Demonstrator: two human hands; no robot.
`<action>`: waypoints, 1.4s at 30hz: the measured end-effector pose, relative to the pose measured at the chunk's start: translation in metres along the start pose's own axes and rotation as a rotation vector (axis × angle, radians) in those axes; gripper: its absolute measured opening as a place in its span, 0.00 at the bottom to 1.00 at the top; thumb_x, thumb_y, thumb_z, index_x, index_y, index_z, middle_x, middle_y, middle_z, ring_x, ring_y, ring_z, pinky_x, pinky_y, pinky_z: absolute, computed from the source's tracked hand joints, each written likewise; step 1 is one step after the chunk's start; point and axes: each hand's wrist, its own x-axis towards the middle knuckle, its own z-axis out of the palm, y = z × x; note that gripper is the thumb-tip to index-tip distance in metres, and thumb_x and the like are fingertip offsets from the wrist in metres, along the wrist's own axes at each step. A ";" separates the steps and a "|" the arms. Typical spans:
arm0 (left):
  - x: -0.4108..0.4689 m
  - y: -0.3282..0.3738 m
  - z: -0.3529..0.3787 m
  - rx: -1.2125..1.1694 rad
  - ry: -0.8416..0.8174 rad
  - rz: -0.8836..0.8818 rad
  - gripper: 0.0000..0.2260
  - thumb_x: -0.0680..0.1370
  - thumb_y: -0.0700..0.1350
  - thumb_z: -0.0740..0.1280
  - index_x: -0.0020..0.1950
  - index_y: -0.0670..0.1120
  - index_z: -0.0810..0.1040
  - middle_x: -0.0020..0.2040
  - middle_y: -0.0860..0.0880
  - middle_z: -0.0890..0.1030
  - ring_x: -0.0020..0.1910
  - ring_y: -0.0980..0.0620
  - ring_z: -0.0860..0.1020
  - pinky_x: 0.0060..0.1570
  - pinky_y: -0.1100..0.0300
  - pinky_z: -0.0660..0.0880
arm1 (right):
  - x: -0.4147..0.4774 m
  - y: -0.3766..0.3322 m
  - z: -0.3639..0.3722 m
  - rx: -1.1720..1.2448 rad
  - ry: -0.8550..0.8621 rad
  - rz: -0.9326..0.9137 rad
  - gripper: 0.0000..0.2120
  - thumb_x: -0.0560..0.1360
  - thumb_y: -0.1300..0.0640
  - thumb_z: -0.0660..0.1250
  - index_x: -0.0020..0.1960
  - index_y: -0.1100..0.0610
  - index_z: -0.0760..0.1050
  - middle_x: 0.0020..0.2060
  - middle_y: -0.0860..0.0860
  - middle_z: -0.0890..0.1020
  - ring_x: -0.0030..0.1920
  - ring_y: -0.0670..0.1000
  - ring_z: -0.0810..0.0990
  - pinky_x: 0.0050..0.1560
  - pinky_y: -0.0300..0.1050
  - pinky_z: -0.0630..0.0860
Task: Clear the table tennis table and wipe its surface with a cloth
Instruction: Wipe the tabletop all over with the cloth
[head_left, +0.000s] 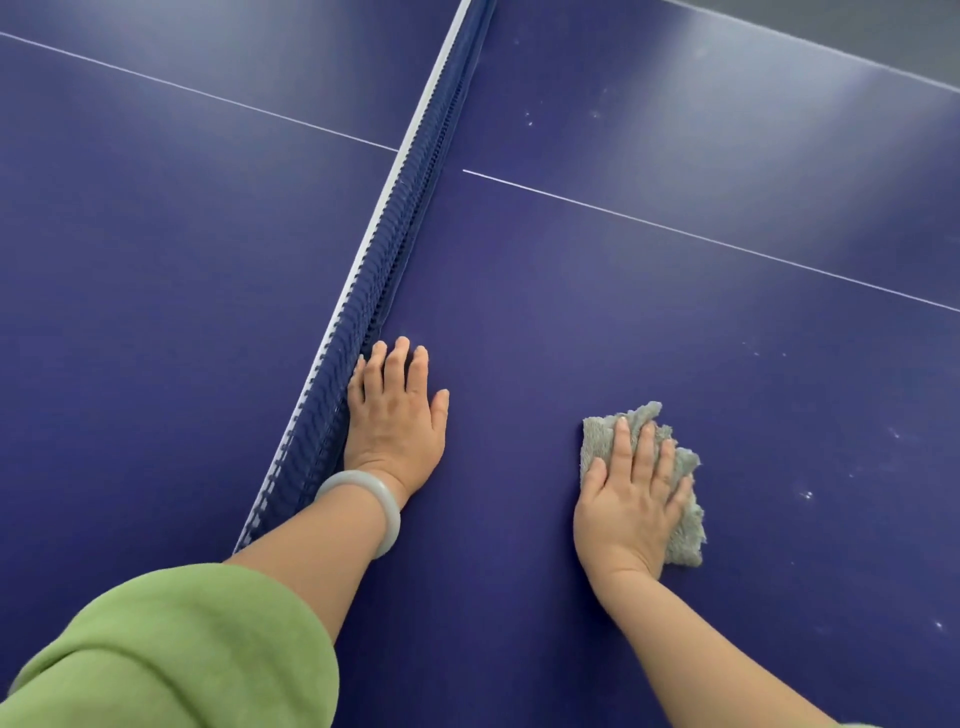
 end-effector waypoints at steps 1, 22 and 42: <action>0.001 0.000 -0.002 -0.054 -0.004 0.007 0.25 0.83 0.54 0.53 0.78 0.46 0.59 0.78 0.46 0.58 0.78 0.45 0.53 0.76 0.48 0.50 | 0.000 0.001 0.000 0.010 0.006 -0.002 0.28 0.82 0.46 0.42 0.80 0.46 0.40 0.80 0.47 0.41 0.79 0.51 0.38 0.77 0.58 0.37; -0.201 0.009 0.013 0.118 -0.031 0.012 0.28 0.81 0.53 0.44 0.78 0.43 0.61 0.77 0.41 0.62 0.78 0.43 0.57 0.76 0.44 0.56 | -0.102 0.017 0.012 -0.023 -0.081 -0.723 0.28 0.81 0.45 0.38 0.81 0.45 0.45 0.80 0.47 0.45 0.80 0.53 0.38 0.77 0.61 0.40; -0.199 0.012 0.010 0.113 -0.049 -0.009 0.27 0.79 0.53 0.49 0.75 0.43 0.67 0.75 0.42 0.67 0.76 0.43 0.63 0.73 0.43 0.64 | -0.007 -0.055 0.000 0.100 -0.142 -0.495 0.25 0.83 0.46 0.41 0.80 0.43 0.45 0.80 0.46 0.43 0.79 0.50 0.37 0.76 0.58 0.33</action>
